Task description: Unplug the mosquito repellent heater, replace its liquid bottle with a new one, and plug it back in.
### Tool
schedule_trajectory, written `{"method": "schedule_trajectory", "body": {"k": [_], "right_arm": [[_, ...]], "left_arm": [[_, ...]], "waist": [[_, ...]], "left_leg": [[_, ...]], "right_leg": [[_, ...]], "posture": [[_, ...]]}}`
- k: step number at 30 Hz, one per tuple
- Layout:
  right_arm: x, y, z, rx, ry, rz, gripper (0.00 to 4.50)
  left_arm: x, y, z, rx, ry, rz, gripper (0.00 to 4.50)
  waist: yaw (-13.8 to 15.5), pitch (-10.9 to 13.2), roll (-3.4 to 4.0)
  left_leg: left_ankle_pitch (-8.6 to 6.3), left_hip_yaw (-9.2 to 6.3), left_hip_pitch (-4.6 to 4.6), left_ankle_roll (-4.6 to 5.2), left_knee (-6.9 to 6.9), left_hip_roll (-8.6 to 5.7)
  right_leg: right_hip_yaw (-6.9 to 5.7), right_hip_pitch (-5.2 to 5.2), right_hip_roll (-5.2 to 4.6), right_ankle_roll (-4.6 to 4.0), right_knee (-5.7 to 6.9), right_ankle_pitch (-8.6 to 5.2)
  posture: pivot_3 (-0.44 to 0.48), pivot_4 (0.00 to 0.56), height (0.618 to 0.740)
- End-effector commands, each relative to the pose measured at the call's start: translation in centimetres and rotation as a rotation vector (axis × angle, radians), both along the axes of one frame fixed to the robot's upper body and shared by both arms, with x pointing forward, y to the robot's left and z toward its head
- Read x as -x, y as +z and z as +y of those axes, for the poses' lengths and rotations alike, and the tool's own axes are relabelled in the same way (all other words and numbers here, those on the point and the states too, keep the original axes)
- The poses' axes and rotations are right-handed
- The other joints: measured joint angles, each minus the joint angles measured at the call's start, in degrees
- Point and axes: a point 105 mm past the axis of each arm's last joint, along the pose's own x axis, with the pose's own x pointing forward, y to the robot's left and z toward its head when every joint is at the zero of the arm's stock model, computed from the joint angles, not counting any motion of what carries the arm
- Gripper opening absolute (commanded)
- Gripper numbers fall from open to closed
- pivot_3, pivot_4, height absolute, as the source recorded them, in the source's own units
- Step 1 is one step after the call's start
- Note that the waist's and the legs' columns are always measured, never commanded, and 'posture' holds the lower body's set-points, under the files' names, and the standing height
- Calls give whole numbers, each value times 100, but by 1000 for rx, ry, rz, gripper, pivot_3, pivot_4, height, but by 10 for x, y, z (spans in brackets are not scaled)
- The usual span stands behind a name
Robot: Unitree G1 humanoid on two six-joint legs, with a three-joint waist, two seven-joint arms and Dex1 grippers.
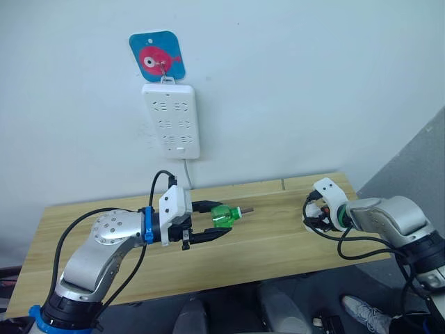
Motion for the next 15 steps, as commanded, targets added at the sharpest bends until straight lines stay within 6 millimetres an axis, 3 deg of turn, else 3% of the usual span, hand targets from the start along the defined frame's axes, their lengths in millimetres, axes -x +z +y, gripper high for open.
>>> {"method": "schedule_trajectory", "body": {"k": [1,15], "right_arm": [[-7,-1,-4,44,23,16,3070],[-15,-10,-10,62,4,78,3070]], "left_arm": [[4,7,-8,16,-7,-55,2273],[6,3,-15,22,1,-64,2273]], "waist": [[21,33,3],[162,165,0]], "left_leg": [[0,0,-1,0,0,0],[-1,-3,-6,1,0,-3]], "right_leg": [[0,0,0,-2,-1,1],[-5,-2,-7,-24,-2,14]], "posture": [[-79,219,736],[-65,229,736]]}}
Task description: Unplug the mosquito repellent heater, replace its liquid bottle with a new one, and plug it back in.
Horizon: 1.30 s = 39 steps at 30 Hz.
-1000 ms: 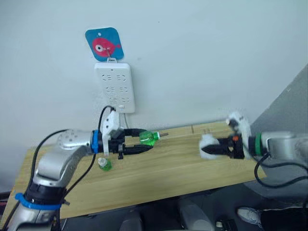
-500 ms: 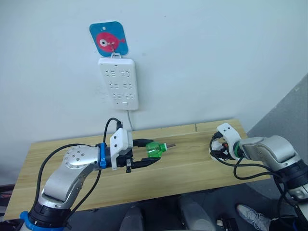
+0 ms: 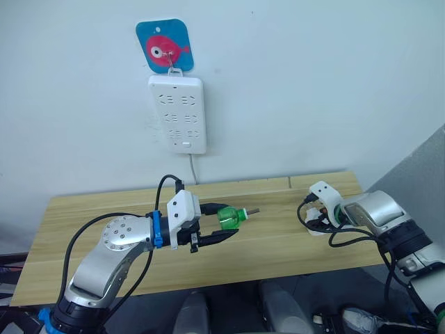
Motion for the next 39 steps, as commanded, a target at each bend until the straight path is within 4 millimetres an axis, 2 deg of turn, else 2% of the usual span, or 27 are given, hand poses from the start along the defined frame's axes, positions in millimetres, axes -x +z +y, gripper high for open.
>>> {"method": "schedule_trajectory", "body": {"k": [1,2,5,8,10,15,19,21,24,25,28,34,39], "right_arm": [[-8,15,2,-33,-15,-41,3420],[-11,23,3,-64,-36,-54,3793],[-11,43,-1,-122,-87,-89,4500],[2,54,-10,-150,-117,-101,4500],[10,55,-8,-157,-103,-111,4500],[27,92,22,-356,-23,-270,4500],[42,102,31,-444,-27,-356,4500],[59,111,53,-544,66,-442,4500],[74,129,77,-692,102,-623,4500],[77,131,81,-728,109,-639,4500],[87,140,105,-999,97,-573,4500],[73,144,132,-1188,-4,-519,4500],[61,150,138,-1286,-62,-503,4500]], "left_arm": [[4,9,-7,18,-25,-55,2273],[2,9,-8,25,-25,-56,2273],[-3,9,-10,39,-24,-55,2273],[-9,8,-13,54,-26,-48,2273],[-12,9,-14,61,-26,-50,2273],[-25,11,-15,121,24,-44,2273],[-34,12,-20,191,81,-22,2273],[-41,12,-24,242,131,-17,2273],[-46,12,-31,281,145,-46,2273],[-47,13,-32,290,148,-48,2273],[-50,16,-38,333,151,-62,2273],[-49,22,-42,361,136,-113,2273],[-50,27,-42,370,139,-147,2273]], "waist": [[-2,0,0],[-3,1,1],[-7,1,1],[-3,1,3],[-15,0,1],[-117,0,3],[-196,-3,1],[-213,-4,2],[-310,-4,4],[-346,-4,5],[-496,-12,-5],[-751,-17,1],[-812,-18,2]], "left_leg": [[0,0,0,0,0,0],[0,1,0,0,1,0],[0,1,-1,0,1,-1],[0,-1,-2,0,1,-2],[0,-4,-5,0,0,-2],[-1,-1,-6,1,-2,-2],[-1,-1,-6,0,4,-2],[-1,-1,-5,0,5,-2],[-1,-4,-6,0,0,0],[-1,-3,-7,0,-1,0],[0,7,-6,-1,8,-4],[0,3,1,-1,2,-1],[0,1,-8,-1,-3,-2]], "right_leg": [[0,0,0,0,0,0],[1,0,0,1,0,0],[0,0,0,1,1,0],[-2,0,0,1,0,0],[-6,0,-1,2,-4,0],[-3,-1,-1,2,-5,0],[-1,2,-1,33,-4,-10],[-1,3,-1,33,-4,-10],[-4,1,0,34,-4,-11],[-3,0,0,35,-5,-11],[9,5,-4,47,-8,-4],[8,7,2,43,-2,-1],[7,1,0,41,-5,0]], "posture": [[-85,221,736],[-94,218,736],[-131,212,736],[-156,210,736],[-170,211,736],[-217,200,736],[-243,195,736],[-278,193,736],[-300,195,736],[-300,195,736],[-318,193,736],[-336,184,736],[-322,177,736]]}}
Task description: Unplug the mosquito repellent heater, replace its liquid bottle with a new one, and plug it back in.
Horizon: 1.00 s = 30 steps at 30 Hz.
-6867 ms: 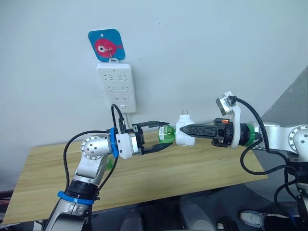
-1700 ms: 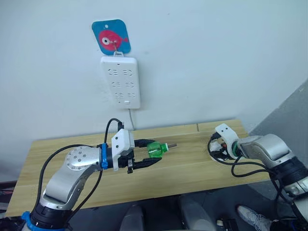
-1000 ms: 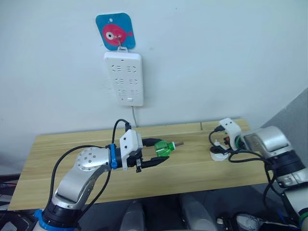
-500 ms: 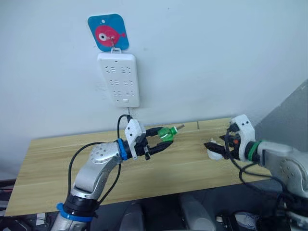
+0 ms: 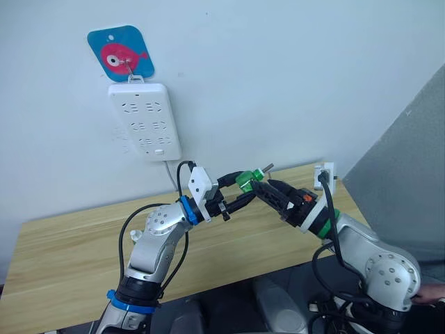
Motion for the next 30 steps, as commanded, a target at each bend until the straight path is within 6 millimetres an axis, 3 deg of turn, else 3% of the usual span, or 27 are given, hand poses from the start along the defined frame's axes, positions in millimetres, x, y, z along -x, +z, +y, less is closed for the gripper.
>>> {"method": "schedule_trajectory", "body": {"k": [1,9,10,12,20,21,28,30], "right_arm": [[-2,16,4,-70,7,-42,4500],[-6,25,14,-183,62,-22,4500],[-5,26,15,-186,73,-20,4332],[-5,26,18,-187,83,-14,3891],[-4,33,27,-205,120,-18,1016],[-4,34,27,-213,120,-18,849],[0,37,31,-233,168,-10,838],[1,37,31,-228,178,-7,838]], "left_arm": [[0,13,-1,19,6,-65,2273],[5,15,0,23,14,-71,2273],[5,15,0,24,17,-72,2273],[6,16,0,26,19,-78,2273],[9,17,-1,22,17,-92,2273],[10,17,-1,20,16,-92,2273],[18,12,-1,24,-30,-48,2273],[19,4,2,-14,-36,-22,3008]], "waist": [[-4,0,0],[-8,-6,3],[-9,-6,3],[-8,-7,3],[-1,-15,4],[-1,-15,4],[8,-18,2],[8,-19,3]], "left_leg": [[0,0,-1,0,0,-1],[0,0,0,0,0,-1],[0,0,0,0,0,-1],[0,0,0,0,1,-1],[0,0,0,0,1,-1],[0,0,0,0,0,-1],[0,0,-1,0,1,-1],[0,0,0,0,1,-1]], "right_leg": [[0,0,-1,-1,0,0],[0,-1,-1,1,1,-1],[0,-1,-1,1,1,0],[0,-1,-1,1,1,0],[-1,-1,-1,1,1,-1],[-1,-1,-1,1,1,-1],[0,-1,-1,1,1,0],[0,-1,-1,1,2,-1]], "posture": [[-322,177,736],[-304,163,736],[-304,163,736],[-299,162,736],[-279,156,736],[-279,156,736],[-266,154,736],[-264,154,736]]}}
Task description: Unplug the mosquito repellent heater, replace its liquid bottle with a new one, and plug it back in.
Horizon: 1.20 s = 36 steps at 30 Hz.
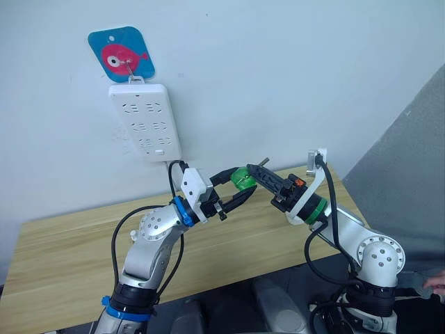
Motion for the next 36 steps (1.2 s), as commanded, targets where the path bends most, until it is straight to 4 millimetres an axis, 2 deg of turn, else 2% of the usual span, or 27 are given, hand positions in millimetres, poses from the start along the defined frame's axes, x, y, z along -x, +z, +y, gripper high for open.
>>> {"method": "schedule_trajectory", "body": {"k": [1,5,10,11,14,18,20,24,29,36], "right_arm": [[10,18,10,-48,78,-65,838],[5,16,2,-1,44,-78,838],[-3,13,-6,115,-7,-145,838],[-14,1,-9,251,-69,-190,838],[-31,-26,-14,578,-151,-359,838],[-56,-75,-19,806,-240,-440,838],[-64,-93,-18,851,-251,-458,838],[-78,-118,-16,920,-274,-487,838],[-96,-135,-19,956,-335,-477,838],[-110,-155,-31,992,-393,-402,838]], "left_arm": [[9,-7,-4,-45,-64,26,3277],[6,-15,7,-89,-30,83,4495],[7,-26,24,-154,-4,142,4500],[8,-33,38,-189,38,161,4500],[12,-45,62,-266,112,189,4500],[23,-60,76,-363,157,182,4500],[27,-61,79,-364,173,177,4500],[27,-62,84,-350,248,193,4500],[34,-63,82,-338,250,238,4500],[40,-53,70,-316,168,224,4500]], "waist": [[-1,-2,4],[10,-3,4],[41,-3,4],[46,-3,3],[33,-5,2],[155,-7,-4],[220,-8,-5],[339,-6,-8],[433,-6,-9],[521,-5,-8]], "left_leg": [[0,0,1,0,0,0],[0,-1,0,0,-1,0],[0,-1,1,0,0,0],[0,-2,1,0,0,0],[0,2,5,0,-3,2],[0,2,7,0,-4,4],[0,5,6,0,-3,3],[0,8,4,-1,1,-1],[0,7,7,-1,3,-4],[0,3,10,-1,1,-3]], "right_leg": [[0,0,0,0,0,0],[-1,0,0,0,0,0],[-2,0,0,1,0,-1],[-2,-2,0,1,0,-1],[1,-2,0,1,-1,-1],[-1,-7,1,0,-1,-1],[3,-7,0,0,-1,-1],[4,-7,-10,-4,-1,2],[1,-4,-15,-27,2,17],[-4,-2,-14,-32,7,20]], "posture": [[-264,154,736],[-244,155,736],[-231,157,736],[-219,159,736],[-194,168,736],[-151,172,736],[-151,172,736],[-130,177,736],[-85,185,736],[-85,185,736]]}}
